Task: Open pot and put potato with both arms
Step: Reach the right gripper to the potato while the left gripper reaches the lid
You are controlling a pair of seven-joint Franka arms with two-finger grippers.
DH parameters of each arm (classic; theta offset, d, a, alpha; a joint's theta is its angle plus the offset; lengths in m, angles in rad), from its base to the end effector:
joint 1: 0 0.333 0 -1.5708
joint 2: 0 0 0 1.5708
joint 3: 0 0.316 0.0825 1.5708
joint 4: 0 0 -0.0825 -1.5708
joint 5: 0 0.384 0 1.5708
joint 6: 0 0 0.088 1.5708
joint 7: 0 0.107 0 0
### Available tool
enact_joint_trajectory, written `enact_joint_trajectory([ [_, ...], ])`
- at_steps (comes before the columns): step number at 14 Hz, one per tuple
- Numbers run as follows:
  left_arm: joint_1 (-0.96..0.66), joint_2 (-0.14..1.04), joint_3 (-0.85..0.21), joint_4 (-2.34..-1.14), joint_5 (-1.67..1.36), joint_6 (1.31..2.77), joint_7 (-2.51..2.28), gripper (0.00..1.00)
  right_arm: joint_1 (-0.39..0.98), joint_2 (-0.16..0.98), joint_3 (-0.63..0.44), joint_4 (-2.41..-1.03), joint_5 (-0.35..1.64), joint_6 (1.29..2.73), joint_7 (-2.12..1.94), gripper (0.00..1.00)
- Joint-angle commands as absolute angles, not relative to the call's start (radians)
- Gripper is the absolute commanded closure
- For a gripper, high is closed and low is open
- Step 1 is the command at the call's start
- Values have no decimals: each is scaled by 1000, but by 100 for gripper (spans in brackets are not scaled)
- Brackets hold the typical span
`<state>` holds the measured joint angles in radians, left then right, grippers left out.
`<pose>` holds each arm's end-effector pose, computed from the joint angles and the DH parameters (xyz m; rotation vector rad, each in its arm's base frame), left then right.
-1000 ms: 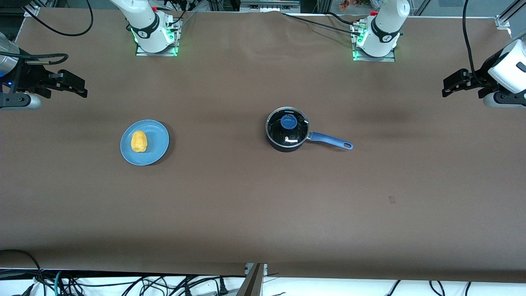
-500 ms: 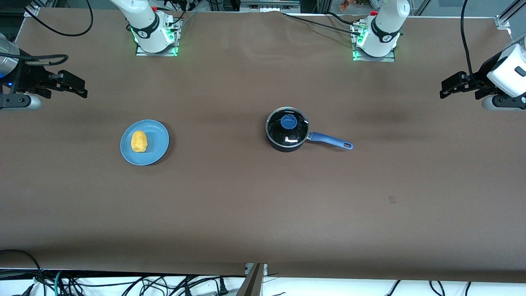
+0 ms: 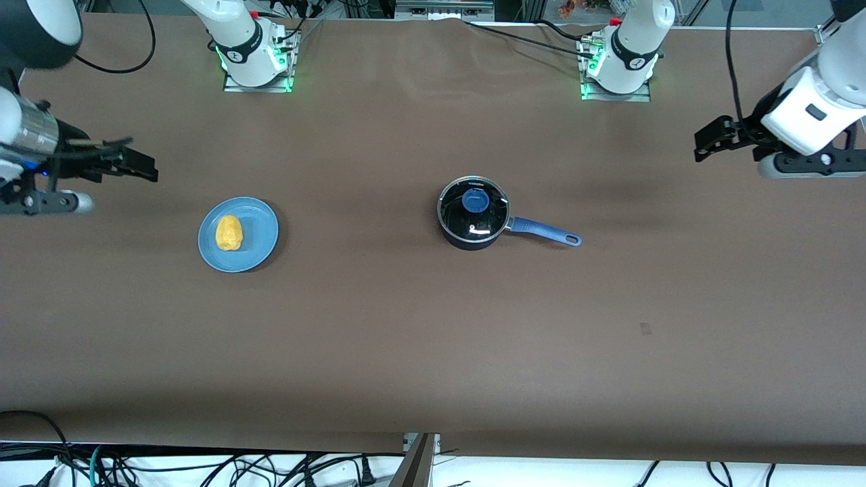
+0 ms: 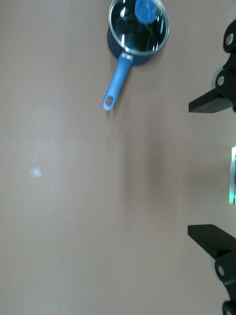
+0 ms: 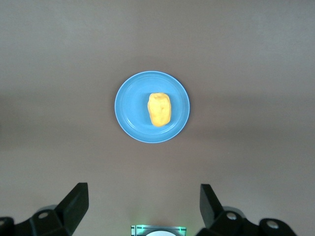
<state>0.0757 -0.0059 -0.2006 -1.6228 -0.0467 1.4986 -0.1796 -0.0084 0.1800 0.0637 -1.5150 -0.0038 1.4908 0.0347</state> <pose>0.5379 -0.0732 0.5976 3.1074 0.0842 -0.1929 0.5927 0.0294 0.5410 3.1236 0.0325 -0.3197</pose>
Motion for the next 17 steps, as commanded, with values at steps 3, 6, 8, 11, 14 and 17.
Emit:
enact_joint_trajectory([
  [3, 77, 54, -297, -1637, -124, 1554, -340, 0, -8, 320, 69, -1509, -34, 1569, 40, 0],
  [6, 77, 54, -383, -1751, -124, 1692, -411, 0, -6, 392, 69, -1528, -29, 1640, 41, 0],
  [8, 77, 58, -472, -1837, -124, 1819, -532, 0, -8, 426, 69, -1577, -28, 1731, 43, 0],
  [11, 72, 144, -583, -1870, -109, 1940, -621, 0, -6, 434, 71, -1685, -26, 1895, 43, 0],
  [14, 2, 234, -597, -1867, -42, 2046, -745, 0, -8, 448, 71, -1770, -26, 2014, 44, 0],
  [17, -89, 329, -598, -1865, 121, 2143, -903, 0, -6, 448, 71, -1854, -26, 2109, 46, 0],
])
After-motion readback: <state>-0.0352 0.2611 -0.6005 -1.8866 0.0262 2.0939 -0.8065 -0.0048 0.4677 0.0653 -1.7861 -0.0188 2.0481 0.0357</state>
